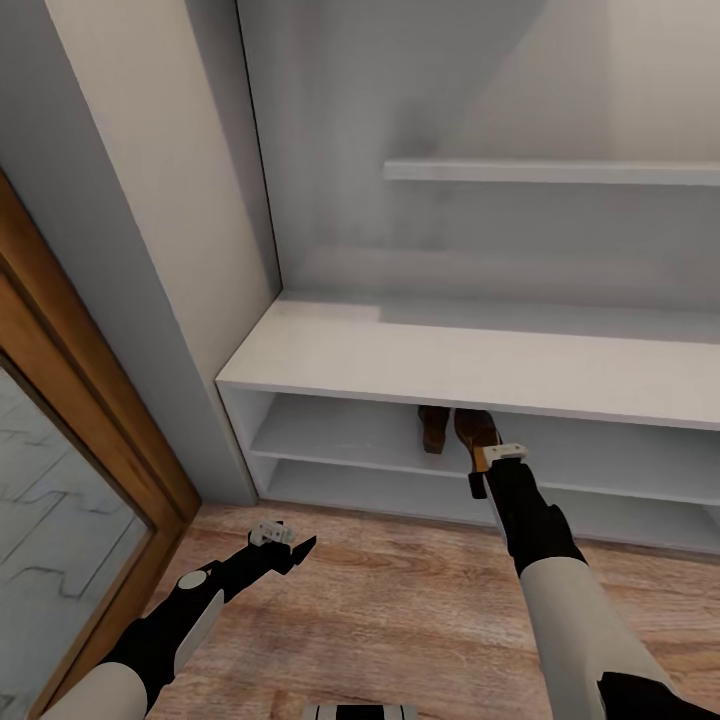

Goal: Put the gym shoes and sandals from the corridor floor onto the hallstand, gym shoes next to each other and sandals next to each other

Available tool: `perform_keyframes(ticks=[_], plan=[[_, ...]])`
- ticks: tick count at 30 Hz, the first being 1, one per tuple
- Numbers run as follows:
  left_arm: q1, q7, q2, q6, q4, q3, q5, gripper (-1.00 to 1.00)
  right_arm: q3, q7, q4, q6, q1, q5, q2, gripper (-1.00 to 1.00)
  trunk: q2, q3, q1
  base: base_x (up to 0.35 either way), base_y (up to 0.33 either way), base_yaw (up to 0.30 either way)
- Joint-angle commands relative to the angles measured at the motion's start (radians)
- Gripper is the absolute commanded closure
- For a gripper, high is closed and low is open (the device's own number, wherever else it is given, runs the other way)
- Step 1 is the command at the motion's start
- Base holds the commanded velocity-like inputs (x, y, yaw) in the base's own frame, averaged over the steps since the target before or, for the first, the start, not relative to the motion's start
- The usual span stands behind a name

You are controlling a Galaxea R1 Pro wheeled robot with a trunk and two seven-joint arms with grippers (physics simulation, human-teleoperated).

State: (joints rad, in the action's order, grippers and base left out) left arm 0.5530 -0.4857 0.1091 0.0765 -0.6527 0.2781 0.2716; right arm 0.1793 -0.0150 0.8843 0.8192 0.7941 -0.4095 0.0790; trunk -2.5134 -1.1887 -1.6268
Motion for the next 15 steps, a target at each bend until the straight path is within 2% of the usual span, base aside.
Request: perform_keyframes(ticks=[1,15], plan=[[0.001,0.001,0.001,0.005,0.001,0.006,0.006,-1.00,0.003,-0.002,0.001,0.003,0.001,0.001,0.000,1.00,0.000,-0.001,0.000,0.000,0.000,0.000],[0.001,0.001,0.001,0.005,0.001,0.006,0.006,-1.00,0.003,-0.003,0.001,0.003,0.001,0.001,0.000,1.00,0.000,-0.001,0.000,0.000,0.000,0.000]])
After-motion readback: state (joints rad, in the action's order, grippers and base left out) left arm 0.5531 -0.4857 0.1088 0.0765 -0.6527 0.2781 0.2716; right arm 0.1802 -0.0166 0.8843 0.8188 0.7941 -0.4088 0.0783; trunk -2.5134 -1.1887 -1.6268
